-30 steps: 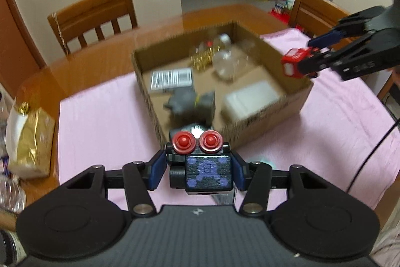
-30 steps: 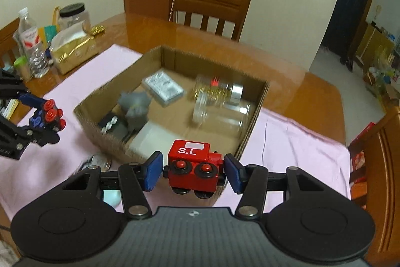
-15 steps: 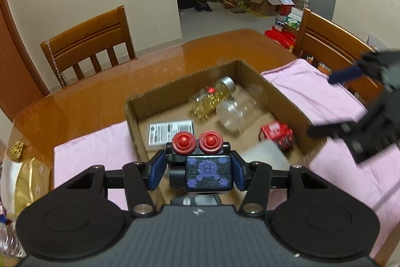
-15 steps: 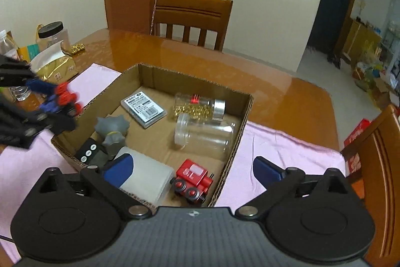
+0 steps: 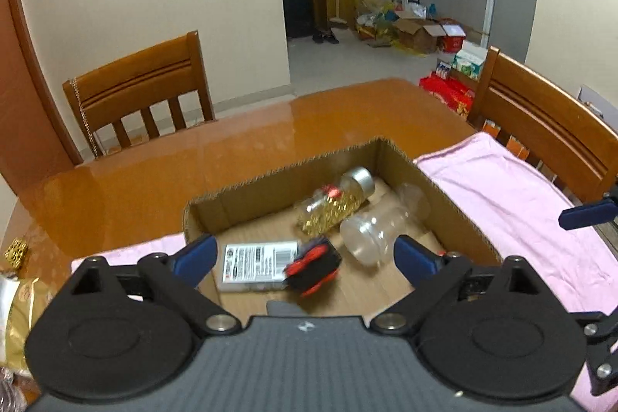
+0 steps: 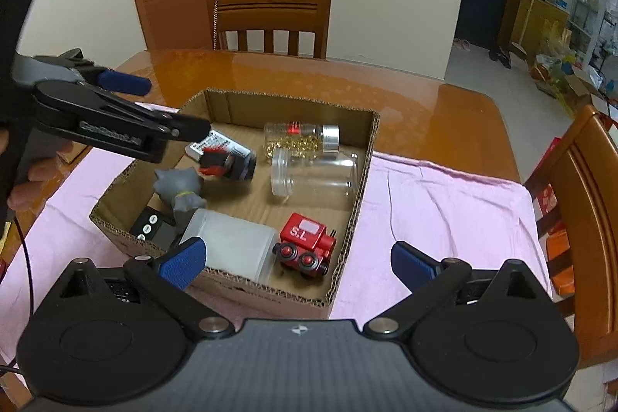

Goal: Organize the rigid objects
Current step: 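Drop the red train in the box with right tool while left tool drops robot toy, then grasp the light-blue egg case with right gripper while left tool approaches tape dispenser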

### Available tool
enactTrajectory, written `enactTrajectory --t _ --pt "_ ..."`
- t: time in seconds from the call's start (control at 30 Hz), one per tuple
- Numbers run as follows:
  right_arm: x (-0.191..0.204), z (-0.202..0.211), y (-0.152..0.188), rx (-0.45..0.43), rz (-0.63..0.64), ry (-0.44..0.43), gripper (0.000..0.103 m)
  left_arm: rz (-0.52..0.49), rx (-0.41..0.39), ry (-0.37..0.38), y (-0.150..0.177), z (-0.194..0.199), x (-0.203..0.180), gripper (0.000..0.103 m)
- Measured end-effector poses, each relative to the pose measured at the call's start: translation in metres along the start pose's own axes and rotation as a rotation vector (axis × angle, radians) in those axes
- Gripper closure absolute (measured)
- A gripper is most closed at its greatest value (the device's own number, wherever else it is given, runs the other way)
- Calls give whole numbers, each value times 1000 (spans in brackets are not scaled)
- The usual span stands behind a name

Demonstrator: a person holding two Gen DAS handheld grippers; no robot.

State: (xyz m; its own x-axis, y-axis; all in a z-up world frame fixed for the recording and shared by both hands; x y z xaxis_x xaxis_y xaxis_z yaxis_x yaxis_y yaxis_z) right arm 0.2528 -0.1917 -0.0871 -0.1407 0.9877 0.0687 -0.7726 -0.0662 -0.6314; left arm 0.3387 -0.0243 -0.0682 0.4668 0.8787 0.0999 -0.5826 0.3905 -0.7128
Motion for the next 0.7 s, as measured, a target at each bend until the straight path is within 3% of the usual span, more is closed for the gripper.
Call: enactTrajectory --t 0.43,0.7 --pt "43 -14 42 49 49 -75 0 81 78 -79 57 43 21 5" --pt "84 -34 77 78 170 -224 0 144 115 -138 103 51 27 5"
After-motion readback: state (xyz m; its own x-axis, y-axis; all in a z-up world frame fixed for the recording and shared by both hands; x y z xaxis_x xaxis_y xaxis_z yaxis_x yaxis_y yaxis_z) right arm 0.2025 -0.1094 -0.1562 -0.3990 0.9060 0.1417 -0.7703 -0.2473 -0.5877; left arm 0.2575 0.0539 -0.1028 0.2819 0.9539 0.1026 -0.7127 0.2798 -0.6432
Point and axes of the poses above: each gripper's, at about its wrist camera, not at the fingertips, and z roughly against the way its jaws point, x to its left, y to its underside, the point moved 7 cm from there along -z, roughly the way its jaws point, and after that the axes turned 3 degrees about -z, right-handed, at the moved point
